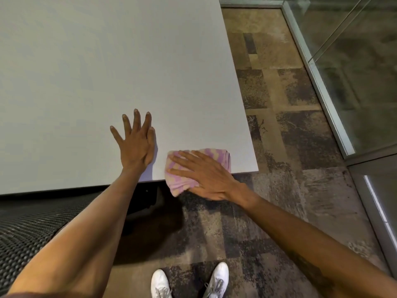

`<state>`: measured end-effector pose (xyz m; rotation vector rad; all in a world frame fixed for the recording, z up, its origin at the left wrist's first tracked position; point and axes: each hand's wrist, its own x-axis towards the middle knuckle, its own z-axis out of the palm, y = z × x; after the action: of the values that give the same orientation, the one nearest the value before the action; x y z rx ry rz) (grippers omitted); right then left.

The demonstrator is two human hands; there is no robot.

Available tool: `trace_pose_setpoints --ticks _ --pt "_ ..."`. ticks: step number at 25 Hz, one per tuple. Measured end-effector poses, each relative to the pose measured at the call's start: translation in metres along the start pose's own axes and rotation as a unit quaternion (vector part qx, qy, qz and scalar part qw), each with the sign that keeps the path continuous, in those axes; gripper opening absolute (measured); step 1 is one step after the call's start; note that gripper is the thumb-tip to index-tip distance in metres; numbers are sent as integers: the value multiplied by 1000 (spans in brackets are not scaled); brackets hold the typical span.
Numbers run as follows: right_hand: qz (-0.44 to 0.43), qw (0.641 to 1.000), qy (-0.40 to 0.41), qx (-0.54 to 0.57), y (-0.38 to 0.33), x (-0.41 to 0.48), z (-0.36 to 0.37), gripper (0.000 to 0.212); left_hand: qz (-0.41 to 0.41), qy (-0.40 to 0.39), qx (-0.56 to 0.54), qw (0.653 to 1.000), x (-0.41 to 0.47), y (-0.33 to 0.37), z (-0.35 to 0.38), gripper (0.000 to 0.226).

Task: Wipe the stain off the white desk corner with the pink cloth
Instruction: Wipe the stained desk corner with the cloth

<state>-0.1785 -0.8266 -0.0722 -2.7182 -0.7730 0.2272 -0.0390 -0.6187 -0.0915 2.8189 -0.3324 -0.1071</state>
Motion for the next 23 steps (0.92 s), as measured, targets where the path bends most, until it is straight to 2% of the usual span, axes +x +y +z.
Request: trace_pose_setpoints --ticks 3,6,8,10,11,17,20,23 --pt "-39 999 -29 18 31 -54 -15 65 5 4 2 1000 -2 0 0 56" --pt "62 997 -8 54 67 -85 -30 59 2 3 17 1000 -2 0 2 55" --pt "135 987 34 86 68 -77 -29 64 2 3 22 1000 -2 0 3 55" --pt "161 976 87 117 55 -52 -24 67 2 -6 10 1000 -1 -1 3 55" --pt "161 975 87 126 48 -36 -21 67 0 -10 5 1000 0 -2 3 55" --pt "56 994 -3 95 1 25 -8 63 0 -23 -36 999 0 0 -3 53" --pt "-9 998 -11 57 -22 41 3 64 -1 -40 -26 999 2 -1 -6 54" --pt "-26 999 17 9 -35 47 13 61 -2 -68 -37 997 8 -2 -10 53"
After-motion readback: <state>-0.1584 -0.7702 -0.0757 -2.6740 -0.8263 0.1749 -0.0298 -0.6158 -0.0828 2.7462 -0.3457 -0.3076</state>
